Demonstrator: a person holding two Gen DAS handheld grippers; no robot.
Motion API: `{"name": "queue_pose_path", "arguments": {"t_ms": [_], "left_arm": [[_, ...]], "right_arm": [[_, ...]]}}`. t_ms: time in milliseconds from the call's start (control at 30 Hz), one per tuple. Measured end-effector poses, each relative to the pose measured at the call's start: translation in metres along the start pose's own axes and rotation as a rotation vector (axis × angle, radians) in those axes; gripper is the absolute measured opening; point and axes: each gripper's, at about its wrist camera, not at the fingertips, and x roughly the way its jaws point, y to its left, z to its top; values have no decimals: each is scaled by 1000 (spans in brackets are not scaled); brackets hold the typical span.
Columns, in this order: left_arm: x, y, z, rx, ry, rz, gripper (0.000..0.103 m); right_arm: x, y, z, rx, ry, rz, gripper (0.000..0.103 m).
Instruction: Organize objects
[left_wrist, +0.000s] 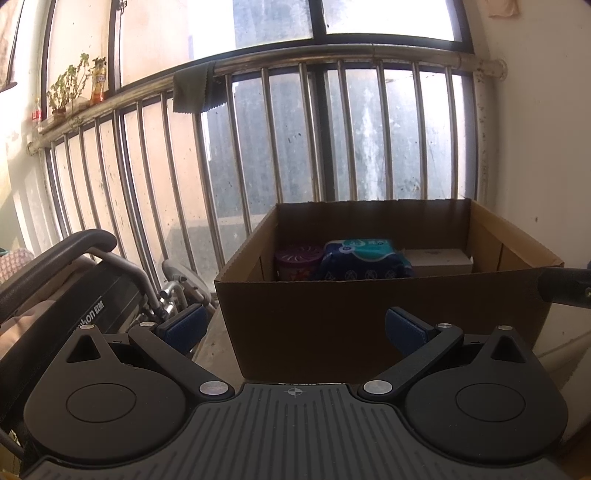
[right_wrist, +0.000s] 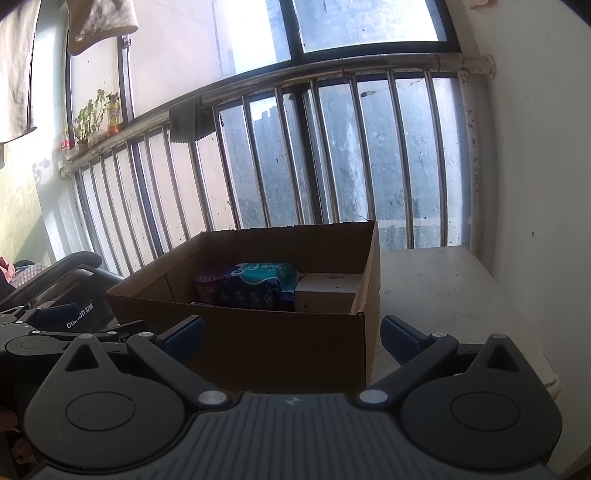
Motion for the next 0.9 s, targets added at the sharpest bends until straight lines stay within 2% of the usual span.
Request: {"name": "queue_pose_path", "arguments": {"t_ms": [900], "left_arm": [[-2, -6, -2, 18, -9, -32, 103]], "right_arm": [[2, -1, -2, 4, 1, -9, 103]]}}
